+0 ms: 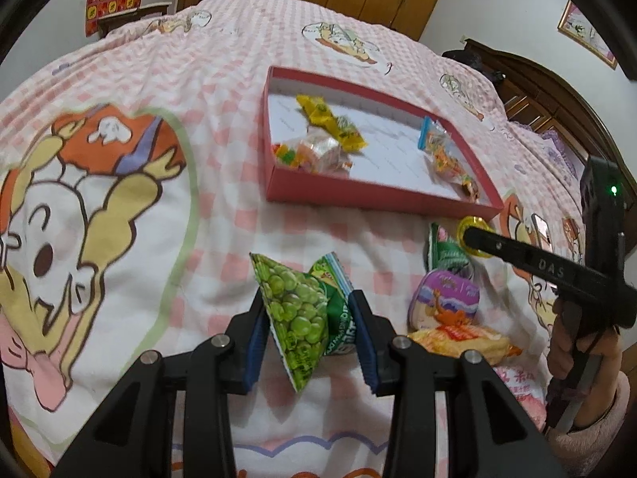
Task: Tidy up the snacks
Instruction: 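Grasp the yellow round jelly cup with the right tool while the left tool holds the pea bag, then place the pea bag in the tray with the left tool while the right tool places the jelly cup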
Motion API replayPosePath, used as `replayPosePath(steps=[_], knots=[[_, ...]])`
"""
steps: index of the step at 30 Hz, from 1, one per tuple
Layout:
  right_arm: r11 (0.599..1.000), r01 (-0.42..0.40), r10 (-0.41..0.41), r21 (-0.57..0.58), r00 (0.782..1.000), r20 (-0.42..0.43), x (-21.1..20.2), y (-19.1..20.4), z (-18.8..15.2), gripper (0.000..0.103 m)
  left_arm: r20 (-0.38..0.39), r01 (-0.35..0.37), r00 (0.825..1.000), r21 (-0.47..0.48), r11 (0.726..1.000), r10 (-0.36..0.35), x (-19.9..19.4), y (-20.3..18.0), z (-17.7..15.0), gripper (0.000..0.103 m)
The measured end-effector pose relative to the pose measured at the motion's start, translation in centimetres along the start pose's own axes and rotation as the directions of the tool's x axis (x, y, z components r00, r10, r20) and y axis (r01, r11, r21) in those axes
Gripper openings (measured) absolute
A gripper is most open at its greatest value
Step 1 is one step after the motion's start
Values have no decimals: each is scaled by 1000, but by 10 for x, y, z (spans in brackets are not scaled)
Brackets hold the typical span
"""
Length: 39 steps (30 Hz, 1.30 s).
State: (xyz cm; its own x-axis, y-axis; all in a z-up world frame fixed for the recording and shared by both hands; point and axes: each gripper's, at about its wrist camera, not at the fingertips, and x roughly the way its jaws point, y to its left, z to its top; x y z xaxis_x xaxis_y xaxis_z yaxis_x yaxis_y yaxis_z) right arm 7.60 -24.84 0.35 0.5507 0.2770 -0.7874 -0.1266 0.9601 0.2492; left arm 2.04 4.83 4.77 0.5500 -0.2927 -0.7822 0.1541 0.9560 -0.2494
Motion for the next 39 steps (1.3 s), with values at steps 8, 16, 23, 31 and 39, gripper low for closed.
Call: replayPosePath(steps=[8, 16, 23, 31, 39], knots=[[998, -53, 53, -33, 998, 15, -18, 9, 3, 25, 25, 3, 1000, 26, 1000, -4, -6, -11, 25, 41], [996, -63, 65, -66, 997, 28, -28, 13, 16, 25, 35, 7, 999, 23, 1000, -8, 1, -16, 58, 41], [996, -30, 35, -83, 997, 65, -28, 5, 35, 25, 50, -12, 999, 44, 999, 10, 13, -22, 86, 41], [998, 5, -1, -59, 998, 65, -11, -13, 49, 25, 87, -58, 995, 100, 993, 50, 35, -32, 112, 41], [999, 10, -8, -46, 999, 32, 8, -21, 55, 25, 75, -81, 995, 133, 988, 72, 62, -32, 119, 41]])
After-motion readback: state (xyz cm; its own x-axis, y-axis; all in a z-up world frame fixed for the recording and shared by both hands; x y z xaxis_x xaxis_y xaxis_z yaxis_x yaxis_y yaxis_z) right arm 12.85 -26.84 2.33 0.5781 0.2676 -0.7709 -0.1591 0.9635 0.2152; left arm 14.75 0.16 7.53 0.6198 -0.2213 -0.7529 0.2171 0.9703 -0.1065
